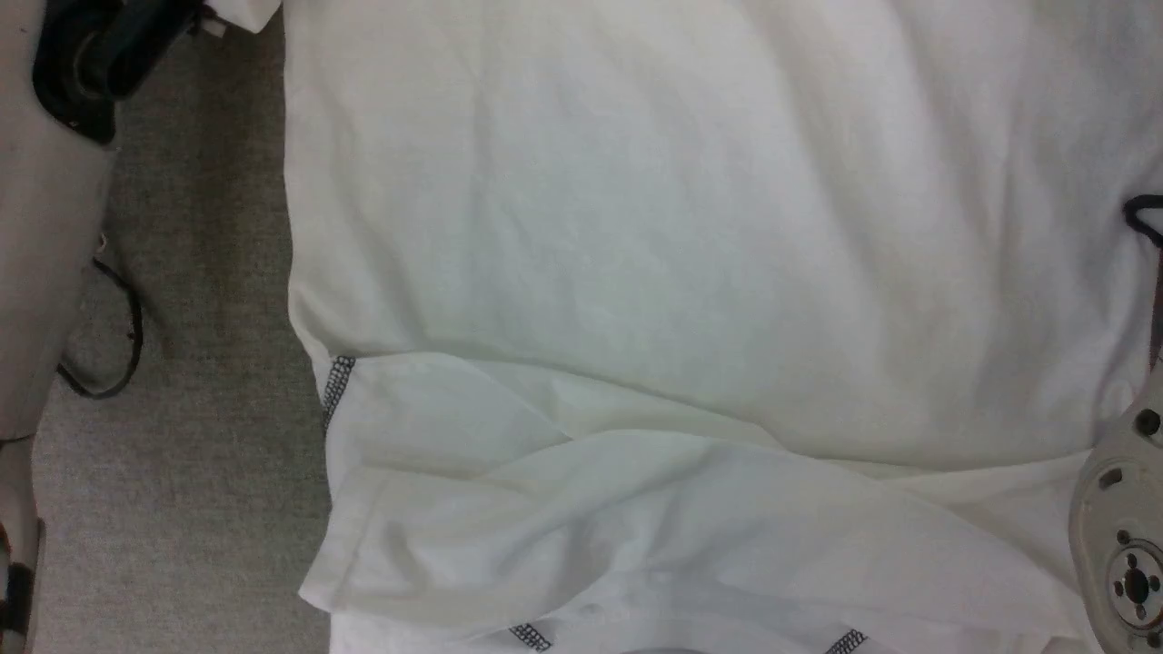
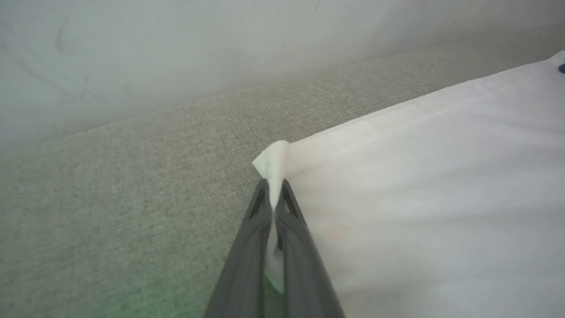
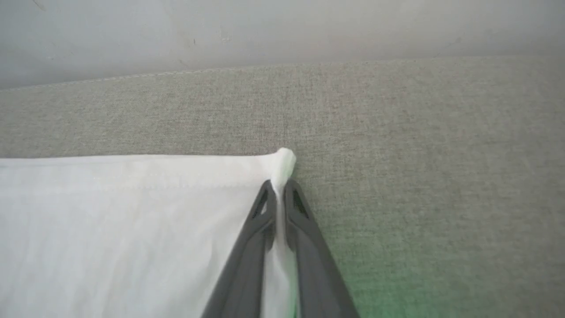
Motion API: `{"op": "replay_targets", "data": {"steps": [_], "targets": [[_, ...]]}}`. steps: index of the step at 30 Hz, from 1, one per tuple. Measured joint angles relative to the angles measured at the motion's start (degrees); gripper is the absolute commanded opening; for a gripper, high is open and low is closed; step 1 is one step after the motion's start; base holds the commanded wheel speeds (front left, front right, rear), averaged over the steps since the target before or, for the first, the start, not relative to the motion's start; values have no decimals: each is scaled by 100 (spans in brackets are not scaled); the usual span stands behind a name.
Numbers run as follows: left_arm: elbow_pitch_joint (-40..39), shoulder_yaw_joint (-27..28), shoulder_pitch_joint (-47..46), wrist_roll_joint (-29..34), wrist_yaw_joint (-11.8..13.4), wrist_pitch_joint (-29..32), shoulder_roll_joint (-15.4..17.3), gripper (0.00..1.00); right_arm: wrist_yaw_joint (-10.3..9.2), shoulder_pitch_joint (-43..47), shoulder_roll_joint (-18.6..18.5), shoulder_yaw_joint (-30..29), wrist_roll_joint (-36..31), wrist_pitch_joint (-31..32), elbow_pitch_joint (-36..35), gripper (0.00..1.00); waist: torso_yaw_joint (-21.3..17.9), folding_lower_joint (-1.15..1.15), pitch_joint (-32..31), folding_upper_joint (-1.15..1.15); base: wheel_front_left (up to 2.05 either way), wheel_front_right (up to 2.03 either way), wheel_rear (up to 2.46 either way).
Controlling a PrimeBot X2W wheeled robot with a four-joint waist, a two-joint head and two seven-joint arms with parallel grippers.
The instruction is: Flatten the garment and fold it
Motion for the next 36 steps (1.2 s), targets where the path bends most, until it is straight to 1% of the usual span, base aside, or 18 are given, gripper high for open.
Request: {"op": "replay_targets", "data": {"steps": [3, 5, 8, 15, 20, 24, 28, 30, 36], "targets": [[10, -10, -2, 1, 1, -9, 4, 0, 0, -2, 14, 3, -25, -59, 21, 0, -19, 0, -40, 0, 0, 0, 0], [20, 0, -2, 2, 5, -116, 5, 0, 0, 2, 20, 11, -26, -212, 19, 0, -33, 1, -82, 0, 0, 0, 0], [29, 80, -7, 41, 79, -427, 10, 0, 0, 3, 23, 99, -116, -479, -15, 0, -57, 1, -172, 0, 0, 0, 0], [127, 369, -125, 265, 241, -1435, 35, 0, 0, -12, 43, 204, -88, -928, -43, 0, -122, 0, -487, 0, 0, 0, 0], [308, 422, -169, 280, 261, -1759, 8, 0, 1, -47, 47, 219, -74, -1135, -12, 0, -150, 0, -763, 0, 0, 0, 0], [415, 383, -142, 261, 232, -1878, -9, 0, 1, -22, 41, 382, -15, -1294, 38, 0, -145, 0, -999, -1, 0, 0, 0], [321, 278, 162, 242, 108, -2045, 58, 0, 1, 249, -71, 725, 220, -1361, 0, 0, -127, 0, -1244, -1, 0, 0, 0], [171, 235, 400, 182, 84, -2153, 123, 0, 1, 487, -174, 866, 410, -1363, -121, 0, -110, 0, -1359, -1, 0, 0, 0], [-537, 159, 1389, -43, 46, -2485, 428, 0, 0, 1516, -460, 1057, 1077, -1374, -822, 0, -35, 0, -1709, -1, 0, 0, 0]]}}
